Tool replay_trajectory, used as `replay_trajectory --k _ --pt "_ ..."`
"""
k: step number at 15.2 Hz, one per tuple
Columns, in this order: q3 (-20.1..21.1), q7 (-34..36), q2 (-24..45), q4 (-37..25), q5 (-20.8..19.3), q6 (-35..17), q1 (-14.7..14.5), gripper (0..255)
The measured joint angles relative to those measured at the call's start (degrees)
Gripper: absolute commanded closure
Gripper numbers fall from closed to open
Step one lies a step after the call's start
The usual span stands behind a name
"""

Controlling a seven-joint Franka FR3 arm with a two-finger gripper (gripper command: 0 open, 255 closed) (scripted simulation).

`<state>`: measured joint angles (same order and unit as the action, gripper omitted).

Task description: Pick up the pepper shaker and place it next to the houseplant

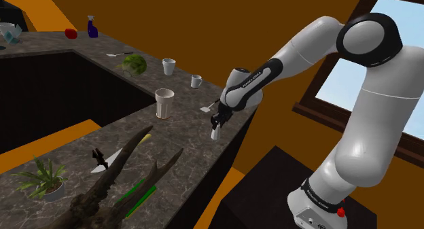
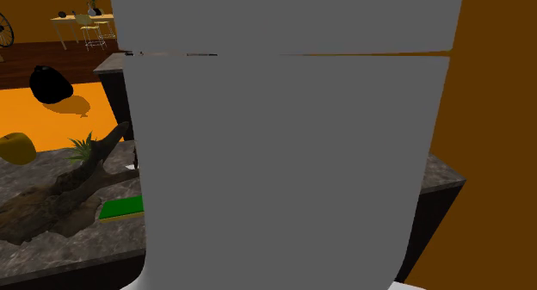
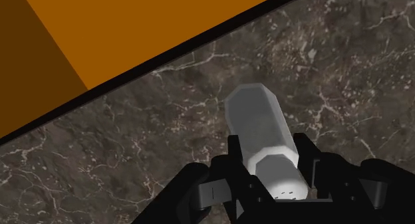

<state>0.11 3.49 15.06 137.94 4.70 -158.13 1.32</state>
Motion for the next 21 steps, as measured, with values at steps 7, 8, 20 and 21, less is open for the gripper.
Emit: replay_trajectory --k 7,8,20,21 --pt "-0.3 0.5 -5.3 0.4 -0.6 4.9 -0.1 255" --pt "-0.4 0.7 -6.0 0.3 -0.7 5.8 -0.2 255" --pt "-0.5 1.7 -13.7 -1.4 -1.7 15.1 -0.3 255" --pt "-0.5 1.9 -14.3 -1.7 -1.8 16.0 -0.3 255"
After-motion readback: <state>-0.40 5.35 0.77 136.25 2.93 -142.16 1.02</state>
